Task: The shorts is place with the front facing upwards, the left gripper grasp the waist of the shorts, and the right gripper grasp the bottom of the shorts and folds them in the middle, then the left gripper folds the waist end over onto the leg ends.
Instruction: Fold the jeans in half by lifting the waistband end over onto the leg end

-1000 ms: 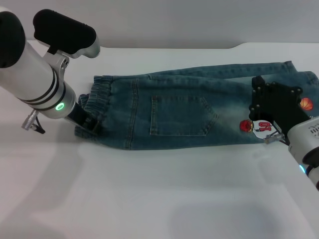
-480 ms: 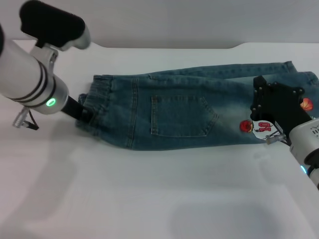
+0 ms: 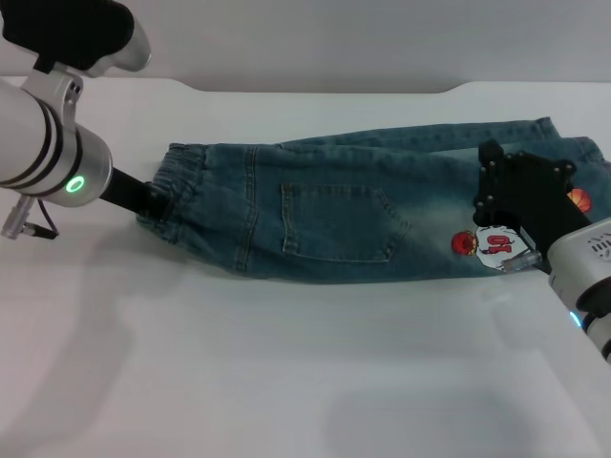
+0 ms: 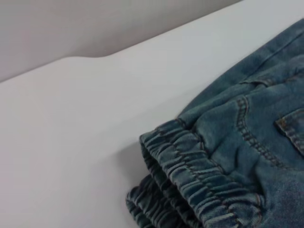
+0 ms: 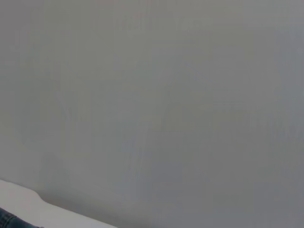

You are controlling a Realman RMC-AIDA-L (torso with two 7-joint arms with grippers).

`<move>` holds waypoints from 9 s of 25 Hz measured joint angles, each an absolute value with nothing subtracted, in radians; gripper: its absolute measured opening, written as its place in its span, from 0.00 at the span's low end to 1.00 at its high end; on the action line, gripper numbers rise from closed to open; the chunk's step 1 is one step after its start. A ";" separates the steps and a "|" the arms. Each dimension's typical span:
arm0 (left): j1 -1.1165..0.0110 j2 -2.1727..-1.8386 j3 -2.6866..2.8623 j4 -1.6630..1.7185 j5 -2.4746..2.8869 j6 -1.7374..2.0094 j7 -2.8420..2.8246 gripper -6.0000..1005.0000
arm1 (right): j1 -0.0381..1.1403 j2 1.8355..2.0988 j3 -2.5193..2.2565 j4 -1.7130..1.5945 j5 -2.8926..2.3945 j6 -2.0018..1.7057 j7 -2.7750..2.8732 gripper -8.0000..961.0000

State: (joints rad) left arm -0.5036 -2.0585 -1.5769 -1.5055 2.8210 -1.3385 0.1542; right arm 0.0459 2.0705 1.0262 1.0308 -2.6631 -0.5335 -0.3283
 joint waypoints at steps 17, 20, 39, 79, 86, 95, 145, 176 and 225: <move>-0.471 -2.060 -1.576 -1.677 2.819 -1.379 0.157 0.05 | 0.224 2.077 1.011 0.815 -2.655 -0.533 -0.195 0.01; -0.469 -2.060 -1.577 -1.705 2.819 -1.382 0.157 0.05 | 0.252 2.078 0.999 0.781 -2.654 -0.533 -0.183 0.01; -0.459 -2.059 -1.580 -1.813 2.819 -1.382 0.159 0.05 | 0.364 2.081 0.957 0.651 -2.652 -0.534 -0.047 0.01; -0.456 -2.059 -1.552 -1.997 2.730 -1.368 0.160 0.05 | 0.576 2.091 0.682 0.559 -2.653 -0.531 0.256 0.01; -0.462 -2.060 -1.551 -2.002 2.707 -1.349 0.160 0.05 | 0.622 2.092 0.658 0.559 -2.653 -0.529 0.294 0.01; -0.473 -2.062 -1.551 -2.002 2.691 -1.336 0.172 0.05 | 0.640 2.093 0.641 0.552 -2.653 -0.532 0.326 0.01; -0.526 -2.061 -1.545 -2.001 2.647 -1.295 0.186 0.05 | 0.640 2.091 0.720 0.464 -2.603 -0.534 0.437 0.01; -0.517 -2.062 -1.497 -2.000 2.632 -1.241 0.186 0.05 | 0.724 2.092 0.615 0.491 -2.603 -0.523 0.522 0.01; -0.345 -2.059 -1.212 -1.768 2.459 -0.705 0.332 0.30 | 0.399 2.069 1.284 0.327 -2.611 -0.847 0.117 0.05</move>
State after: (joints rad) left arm -0.3455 -2.0590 -1.2123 -1.7683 2.4591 -0.7046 0.3318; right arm 0.3991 2.0688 1.2843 0.3272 -2.6106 -0.8469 0.1170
